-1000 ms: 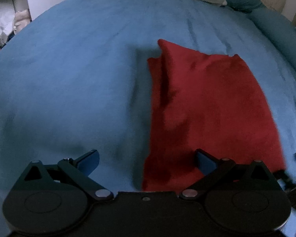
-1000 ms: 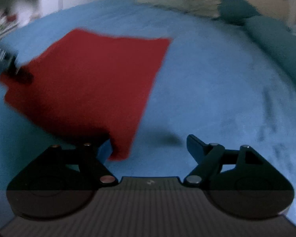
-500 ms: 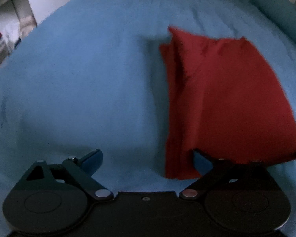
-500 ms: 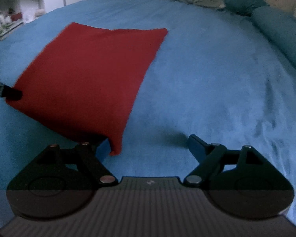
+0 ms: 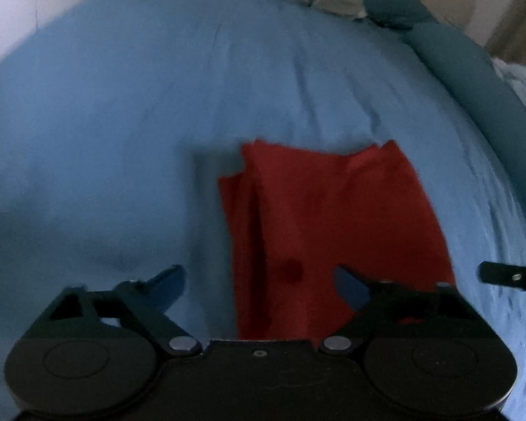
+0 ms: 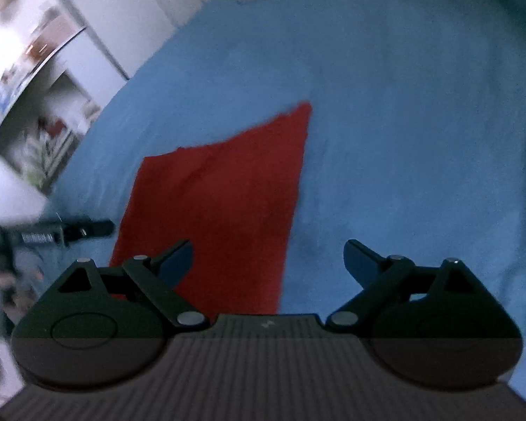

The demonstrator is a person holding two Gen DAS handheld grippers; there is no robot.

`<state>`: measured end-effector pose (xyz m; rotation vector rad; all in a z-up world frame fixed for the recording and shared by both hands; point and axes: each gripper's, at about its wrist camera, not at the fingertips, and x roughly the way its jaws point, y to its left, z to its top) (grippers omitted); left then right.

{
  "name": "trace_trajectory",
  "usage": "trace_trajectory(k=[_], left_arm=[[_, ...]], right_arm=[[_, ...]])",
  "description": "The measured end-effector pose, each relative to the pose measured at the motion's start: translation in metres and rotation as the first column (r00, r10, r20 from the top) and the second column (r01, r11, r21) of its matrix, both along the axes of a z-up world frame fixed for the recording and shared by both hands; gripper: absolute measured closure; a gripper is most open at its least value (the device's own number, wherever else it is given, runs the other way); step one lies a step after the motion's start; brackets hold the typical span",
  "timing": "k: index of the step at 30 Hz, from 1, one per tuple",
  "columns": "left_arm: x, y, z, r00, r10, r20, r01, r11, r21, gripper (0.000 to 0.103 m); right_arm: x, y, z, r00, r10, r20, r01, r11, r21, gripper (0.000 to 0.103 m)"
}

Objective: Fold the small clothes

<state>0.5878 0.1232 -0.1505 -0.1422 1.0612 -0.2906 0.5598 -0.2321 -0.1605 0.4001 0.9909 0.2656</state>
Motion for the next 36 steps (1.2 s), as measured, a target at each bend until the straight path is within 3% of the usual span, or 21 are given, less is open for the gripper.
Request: trace_trajectory(k=[2,6,8,9,10,12,13,15,19,23,28,32,36], left_arm=[[0.009,0.001,-0.014,0.999,0.003,-0.034,-0.004,1.000,-0.026,0.025],[0.012,0.001,-0.029,0.999,0.002,-0.044,-0.006,0.997,-0.081,0.026],[0.012,-0.005,-0.030,0.999,0.001,-0.039,-0.004,0.997,-0.071,0.027],[0.013,-0.009,-0.030,0.999,0.000,-0.036,-0.002,0.998,-0.062,0.033],[0.012,-0.011,-0.029,0.999,-0.007,-0.036,0.004,0.998,-0.069,0.049],[0.010,-0.012,-0.025,0.998,-0.007,-0.059,0.000,0.994,-0.113,0.065],[0.011,-0.013,-0.023,0.998,0.004,-0.064,-0.011,0.994,-0.108,0.069],[0.008,-0.018,-0.014,0.998,0.029,-0.050,-0.033,0.996,-0.078,0.076],[-0.008,-0.038,0.010,1.000,-0.002,0.023,0.002,1.000,0.011,0.081],[-0.032,-0.054,0.035,0.998,-0.043,0.048,0.043,0.999,0.001,0.081],[-0.081,-0.087,0.057,0.996,-0.063,0.070,0.064,0.998,-0.009,0.081],[-0.123,-0.119,0.053,0.997,-0.075,0.035,0.076,0.996,-0.039,0.081],[-0.154,-0.152,0.021,0.995,-0.099,-0.001,0.099,0.995,-0.011,0.081]], right_arm=[[0.011,0.004,-0.017,0.999,-0.018,-0.034,0.019,0.999,0.027,0.000],[0.021,0.009,-0.039,0.998,-0.003,-0.064,0.007,0.998,0.061,0.018],[0.023,0.013,-0.046,0.998,-0.001,-0.070,0.006,0.997,0.072,0.022],[0.024,0.014,-0.049,0.998,-0.002,-0.069,0.007,0.997,0.076,0.027],[0.025,0.014,-0.049,0.997,0.005,-0.071,0.001,0.997,0.083,0.041],[0.025,0.017,-0.044,0.998,0.014,-0.061,-0.010,0.998,0.069,0.052],[0.024,0.019,-0.041,0.999,0.019,-0.048,-0.017,0.998,0.054,0.058],[0.023,0.024,-0.032,0.999,0.017,-0.034,-0.016,0.999,0.040,0.062],[0.015,0.023,-0.014,1.000,-0.006,-0.001,0.006,0.998,0.065,0.065],[-0.002,0.017,0.010,0.999,0.004,0.048,-0.006,0.999,0.054,0.066],[-0.054,-0.009,0.042,0.996,0.014,0.092,-0.015,1.000,0.008,0.066],[-0.108,-0.036,0.051,0.997,-0.014,0.070,0.016,0.999,-0.036,0.066],[-0.152,-0.062,0.027,0.997,-0.072,-0.003,0.071,0.993,-0.097,0.064]])
